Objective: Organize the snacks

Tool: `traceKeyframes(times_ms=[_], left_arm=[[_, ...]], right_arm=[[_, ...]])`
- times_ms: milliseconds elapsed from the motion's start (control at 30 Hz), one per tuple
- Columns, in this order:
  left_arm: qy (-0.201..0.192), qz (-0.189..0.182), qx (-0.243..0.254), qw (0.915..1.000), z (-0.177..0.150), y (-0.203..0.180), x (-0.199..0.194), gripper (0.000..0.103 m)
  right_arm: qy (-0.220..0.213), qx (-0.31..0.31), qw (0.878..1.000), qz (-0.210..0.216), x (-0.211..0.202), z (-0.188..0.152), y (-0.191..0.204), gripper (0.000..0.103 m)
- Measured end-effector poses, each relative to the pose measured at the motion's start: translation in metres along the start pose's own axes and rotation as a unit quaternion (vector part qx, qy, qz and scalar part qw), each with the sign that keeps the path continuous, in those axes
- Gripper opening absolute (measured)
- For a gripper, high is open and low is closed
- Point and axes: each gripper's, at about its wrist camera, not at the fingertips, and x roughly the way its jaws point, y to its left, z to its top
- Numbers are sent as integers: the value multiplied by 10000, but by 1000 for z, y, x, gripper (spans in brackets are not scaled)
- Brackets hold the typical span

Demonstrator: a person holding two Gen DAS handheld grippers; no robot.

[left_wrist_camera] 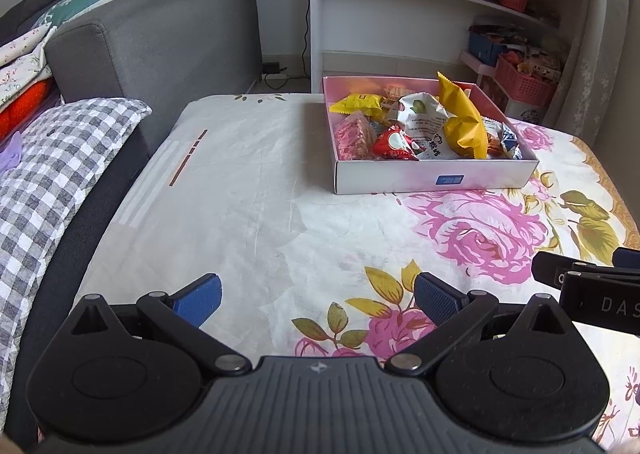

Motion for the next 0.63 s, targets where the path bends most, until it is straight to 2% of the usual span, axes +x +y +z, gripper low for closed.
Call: traceKeyframes(times_ms=[633], left_arm=[[-28,-73,87,9999,0,-2,0,103]], right_arm=[[6,-7,10000,-3,1,-1,0,101]])
